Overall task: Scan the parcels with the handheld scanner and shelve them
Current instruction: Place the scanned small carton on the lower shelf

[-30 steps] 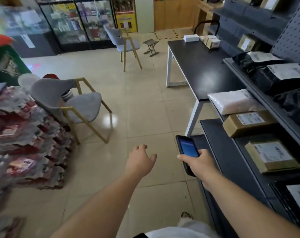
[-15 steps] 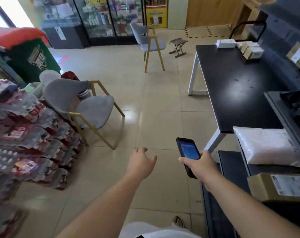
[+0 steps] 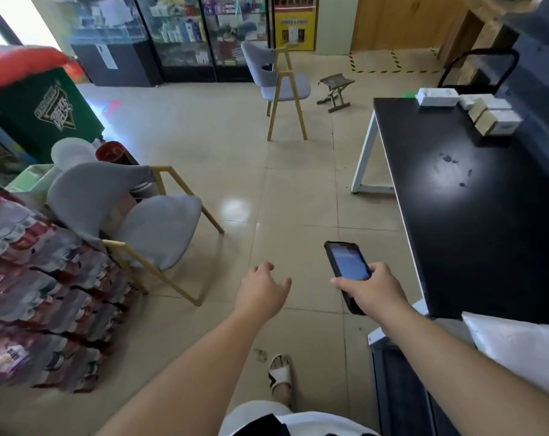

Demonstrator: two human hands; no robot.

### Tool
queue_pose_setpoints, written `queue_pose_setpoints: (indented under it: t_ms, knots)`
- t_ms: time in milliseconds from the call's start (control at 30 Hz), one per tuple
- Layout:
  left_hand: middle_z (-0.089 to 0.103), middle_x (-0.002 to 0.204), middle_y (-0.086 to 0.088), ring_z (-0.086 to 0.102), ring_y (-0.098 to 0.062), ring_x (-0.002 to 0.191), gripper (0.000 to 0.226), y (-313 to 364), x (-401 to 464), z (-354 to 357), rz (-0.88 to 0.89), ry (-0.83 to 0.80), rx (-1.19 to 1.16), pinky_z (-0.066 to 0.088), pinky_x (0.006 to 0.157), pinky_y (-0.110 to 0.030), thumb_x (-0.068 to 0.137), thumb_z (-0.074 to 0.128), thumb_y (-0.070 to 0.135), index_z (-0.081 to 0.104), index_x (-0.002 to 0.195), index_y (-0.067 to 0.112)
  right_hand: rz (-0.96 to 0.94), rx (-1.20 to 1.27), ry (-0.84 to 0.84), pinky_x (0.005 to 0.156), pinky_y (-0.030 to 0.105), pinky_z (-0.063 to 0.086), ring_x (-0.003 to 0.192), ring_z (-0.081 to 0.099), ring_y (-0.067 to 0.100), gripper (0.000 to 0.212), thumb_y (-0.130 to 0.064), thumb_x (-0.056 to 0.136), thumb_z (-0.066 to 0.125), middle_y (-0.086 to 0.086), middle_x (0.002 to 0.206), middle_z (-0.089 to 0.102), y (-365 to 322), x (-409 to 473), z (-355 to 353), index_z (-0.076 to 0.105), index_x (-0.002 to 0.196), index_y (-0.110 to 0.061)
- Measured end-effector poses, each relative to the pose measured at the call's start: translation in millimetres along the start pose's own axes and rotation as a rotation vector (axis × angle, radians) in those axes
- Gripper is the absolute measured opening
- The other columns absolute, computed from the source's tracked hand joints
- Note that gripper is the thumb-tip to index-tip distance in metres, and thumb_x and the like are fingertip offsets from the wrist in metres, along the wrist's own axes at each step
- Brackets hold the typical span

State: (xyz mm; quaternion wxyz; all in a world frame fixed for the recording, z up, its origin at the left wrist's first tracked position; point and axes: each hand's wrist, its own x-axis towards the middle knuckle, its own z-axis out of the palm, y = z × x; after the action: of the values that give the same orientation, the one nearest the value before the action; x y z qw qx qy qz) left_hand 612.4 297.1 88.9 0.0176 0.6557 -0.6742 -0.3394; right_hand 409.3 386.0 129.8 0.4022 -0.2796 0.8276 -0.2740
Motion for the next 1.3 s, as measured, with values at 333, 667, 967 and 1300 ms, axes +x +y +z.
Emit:
queue_pose_setpoints:
  t_ms: [333, 667, 967, 1300]
  knots:
    - [0.045, 0.153, -0.004, 0.054, -0.029, 0.133, 0.063, 79, 166, -60, 0.068, -0.051, 0.034, 0.052, 0.104, -0.043, 0.101, 0.055, 0.053, 0.042, 0.155, 0.022, 0.017, 0.009, 0.042, 0.085, 0.045, 0.059, 0.092, 0.065, 0.021, 0.070, -0.050, 0.070, 0.089, -0.001, 0.106, 0.061, -105, 132, -6, 0.047, 0.119, -0.022]
    - [0.047, 0.150, -0.004, 0.054, -0.028, 0.133, 0.060, 185, 328, -75, 0.078, -0.028, 0.042, 0.048, 0.104, -0.039, 0.102, 0.056, 0.050, 0.044, 0.153, 0.020, 0.013, 0.035, 0.054, 0.076, 0.037, 0.055, 0.087, 0.064, 0.017, 0.067, -0.044, 0.072, 0.090, -0.002, 0.101, 0.062, -180, 309, -53, 0.050, 0.118, -0.018]
    - [0.045, 0.149, 0.001, 0.056, -0.024, 0.124, 0.059, 288, 445, -84, 0.021, 0.009, -0.012, 0.052, 0.095, -0.038, 0.102, 0.054, 0.051, 0.043, 0.153, 0.023, -0.015, -0.018, -0.013, 0.077, 0.038, 0.057, 0.087, 0.064, 0.018, 0.063, -0.047, 0.073, 0.090, -0.001, 0.101, 0.063, -258, 452, -113, 0.050, 0.114, -0.021]
    - [0.047, 0.148, -0.003, 0.054, -0.030, 0.131, 0.061, 353, 602, -104, 0.025, -0.013, -0.005, 0.049, 0.106, -0.044, 0.099, 0.057, 0.054, 0.046, 0.150, 0.022, -0.008, -0.026, -0.016, 0.080, 0.042, 0.059, 0.089, 0.065, 0.020, 0.063, -0.047, 0.073, 0.090, 0.001, 0.103, 0.062, -341, 596, -127, 0.049, 0.113, -0.021]
